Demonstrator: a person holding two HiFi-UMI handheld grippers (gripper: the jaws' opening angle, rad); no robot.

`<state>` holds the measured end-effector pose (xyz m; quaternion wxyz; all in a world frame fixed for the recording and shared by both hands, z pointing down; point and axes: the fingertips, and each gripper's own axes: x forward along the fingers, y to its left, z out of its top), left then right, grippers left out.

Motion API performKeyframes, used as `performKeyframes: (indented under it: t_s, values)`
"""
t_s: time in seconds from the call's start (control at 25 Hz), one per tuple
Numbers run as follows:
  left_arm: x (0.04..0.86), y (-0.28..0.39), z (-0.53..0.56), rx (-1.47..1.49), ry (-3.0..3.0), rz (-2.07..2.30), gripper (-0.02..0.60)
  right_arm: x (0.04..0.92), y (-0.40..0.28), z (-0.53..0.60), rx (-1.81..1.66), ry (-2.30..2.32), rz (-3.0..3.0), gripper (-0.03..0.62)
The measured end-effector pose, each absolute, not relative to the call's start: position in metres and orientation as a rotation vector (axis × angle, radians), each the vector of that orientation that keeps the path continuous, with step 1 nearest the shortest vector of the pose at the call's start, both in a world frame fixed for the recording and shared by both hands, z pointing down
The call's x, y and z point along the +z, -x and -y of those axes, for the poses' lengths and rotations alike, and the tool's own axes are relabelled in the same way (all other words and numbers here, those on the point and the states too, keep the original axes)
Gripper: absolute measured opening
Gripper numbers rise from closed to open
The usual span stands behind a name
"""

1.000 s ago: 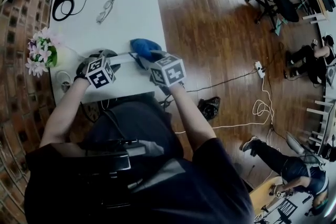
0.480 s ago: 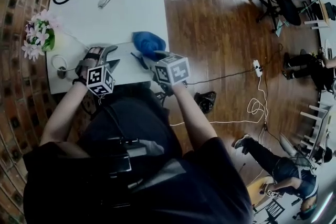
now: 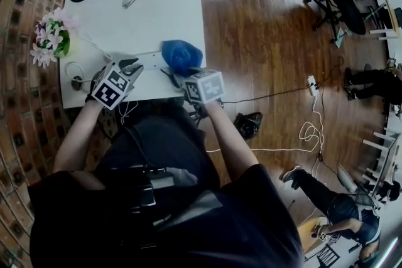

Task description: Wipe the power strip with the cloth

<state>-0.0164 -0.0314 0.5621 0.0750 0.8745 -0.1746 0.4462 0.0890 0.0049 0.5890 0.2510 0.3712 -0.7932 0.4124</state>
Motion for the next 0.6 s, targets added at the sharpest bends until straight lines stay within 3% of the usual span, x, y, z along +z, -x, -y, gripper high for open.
performKeyframes:
  t_s: [0.16,0.6]
  values:
    - [0.576,0.020,0.037,1.468,-2.586,0.556,0.038,0.578,-0.086,-0.014,1.139,-0.936,2.191,0.089]
    - [0.574,0.018,0.037,1.415,-2.554,0.549,0.040,0.394,-0.071,0.015,1.075,-0.664,2.723,0.089]
